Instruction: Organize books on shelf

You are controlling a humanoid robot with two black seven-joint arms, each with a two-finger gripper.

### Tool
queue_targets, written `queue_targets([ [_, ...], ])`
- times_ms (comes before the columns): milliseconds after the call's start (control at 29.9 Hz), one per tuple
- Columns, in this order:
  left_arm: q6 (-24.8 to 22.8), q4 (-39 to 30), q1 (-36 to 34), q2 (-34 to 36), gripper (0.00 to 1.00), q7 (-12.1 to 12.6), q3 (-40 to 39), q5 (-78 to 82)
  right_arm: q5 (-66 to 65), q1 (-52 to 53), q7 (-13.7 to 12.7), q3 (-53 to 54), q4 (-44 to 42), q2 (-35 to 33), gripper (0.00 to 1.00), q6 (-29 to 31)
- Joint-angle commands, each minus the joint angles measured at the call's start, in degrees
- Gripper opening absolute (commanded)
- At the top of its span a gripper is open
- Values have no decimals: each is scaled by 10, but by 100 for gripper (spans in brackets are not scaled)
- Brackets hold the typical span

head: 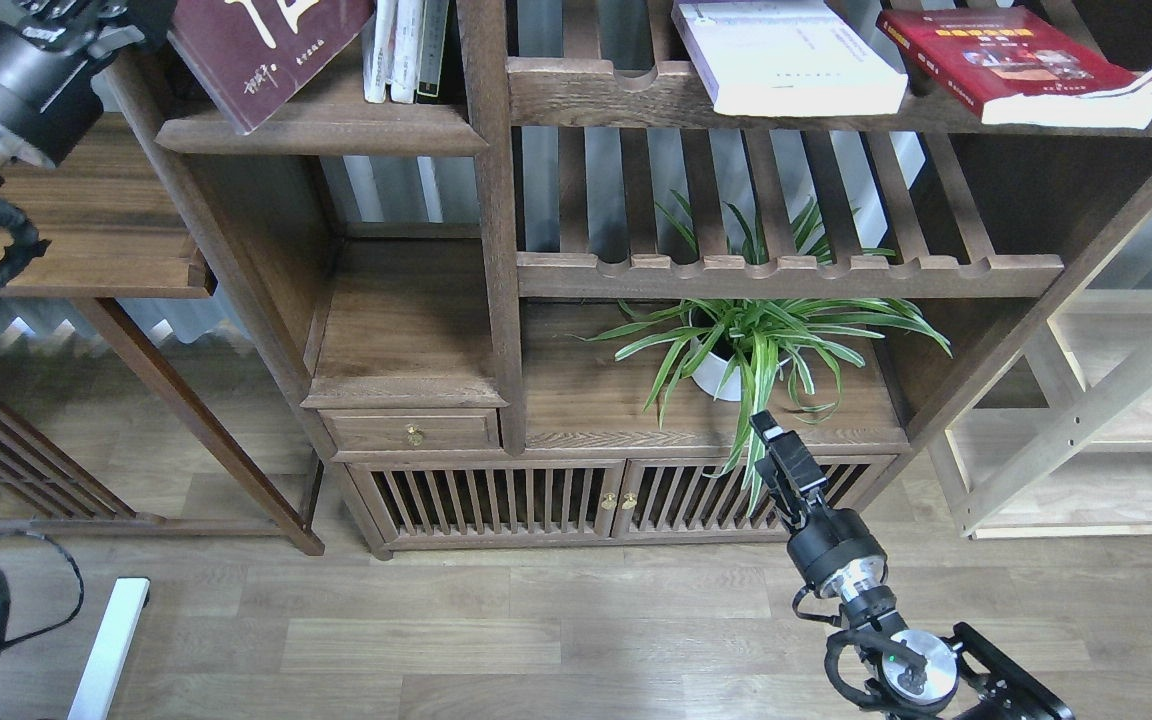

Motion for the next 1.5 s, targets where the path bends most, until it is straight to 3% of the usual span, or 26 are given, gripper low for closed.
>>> queue_targets([
  [0, 0, 30, -27, -1, 4, -1, 10, 0, 0, -8, 0, 1, 0, -10, 99, 0],
  [635, 27, 143, -117, -10, 4, -7, 68, -2, 1, -28, 0, 9, 4, -35, 99, 0],
  [1471, 39, 202, -142, -32, 4, -22, 103, -2, 3, -66, 0, 10, 10, -45, 99, 0],
])
